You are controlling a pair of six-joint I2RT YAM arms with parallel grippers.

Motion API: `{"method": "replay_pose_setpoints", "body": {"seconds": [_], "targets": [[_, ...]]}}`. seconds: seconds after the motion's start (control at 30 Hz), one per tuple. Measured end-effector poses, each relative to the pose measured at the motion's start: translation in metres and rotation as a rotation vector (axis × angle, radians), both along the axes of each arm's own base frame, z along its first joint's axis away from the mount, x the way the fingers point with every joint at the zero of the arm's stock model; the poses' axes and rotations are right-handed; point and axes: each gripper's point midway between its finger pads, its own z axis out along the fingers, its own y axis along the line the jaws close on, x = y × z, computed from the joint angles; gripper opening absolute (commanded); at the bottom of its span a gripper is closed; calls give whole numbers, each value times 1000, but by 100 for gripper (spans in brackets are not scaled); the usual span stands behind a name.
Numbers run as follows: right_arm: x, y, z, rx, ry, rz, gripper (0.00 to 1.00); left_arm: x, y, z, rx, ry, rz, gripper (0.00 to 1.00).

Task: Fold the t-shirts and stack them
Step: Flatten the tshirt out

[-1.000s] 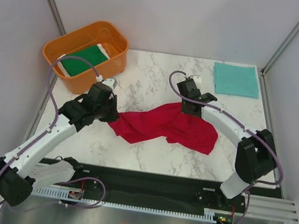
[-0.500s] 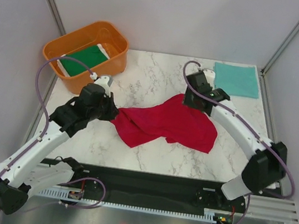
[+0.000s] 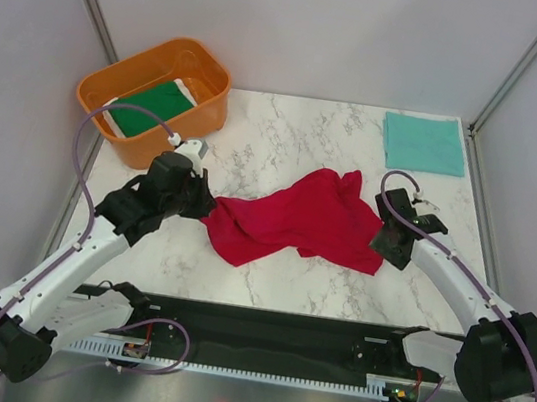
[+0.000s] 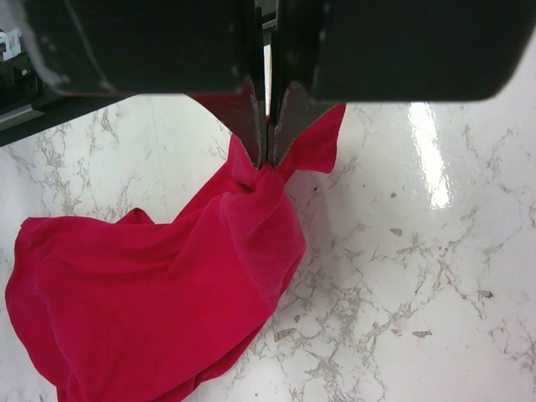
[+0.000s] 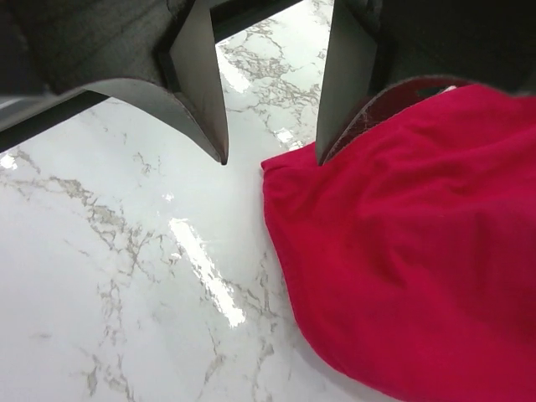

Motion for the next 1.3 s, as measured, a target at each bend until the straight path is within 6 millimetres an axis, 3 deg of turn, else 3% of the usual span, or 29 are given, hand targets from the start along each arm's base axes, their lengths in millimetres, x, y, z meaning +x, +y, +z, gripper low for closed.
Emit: {"method": "replay_pose_setpoints", "body": {"seconds": [0.27, 0.43, 0.53, 0.57, 0.67, 0.7, 0.77, 0.93, 1.0, 1.1, 1.23, 1.3], "targets": [[-5, 4, -31, 60, 29, -56, 52, 4, -3, -4, 3, 8, -3, 2], [-20, 3, -58, 76, 57, -87, 52, 5, -3, -3, 1, 3, -2, 2], [-16, 3, -62, 75, 52, -89, 50, 5, -3, -4, 3, 5, -3, 2], [-14, 4, -63, 74, 44, -90, 48, 5, -3, -4, 5, 4, -4, 2], [-9, 4, -64, 71, 32, -87, 29, 6, -3, -4, 8, 3, -3, 2], [-7, 3, -64, 66, 25, -85, 15, 6, -3, -4, 7, 1, -4, 2], [-4, 1, -62, 54, 9, -82, 0, 6, -3, -3, 4, -2, -5, 2], [1, -1, -45, 51, -56, -69, 0, 2, -5, 6, -20, -24, -19, 2], [3, -3, -24, 51, -98, -60, 0, -2, -6, 16, -41, -42, -33, 2], [8, -7, 27, 57, -206, -50, 0, -8, -8, 47, -89, -95, -58, 2], [13, -10, 135, 109, -460, -38, 0, -19, -10, 114, -171, -224, -101, 2], [7, -13, 198, 153, -624, -32, 0, -28, -7, 147, -206, -290, -118, 2]]}}
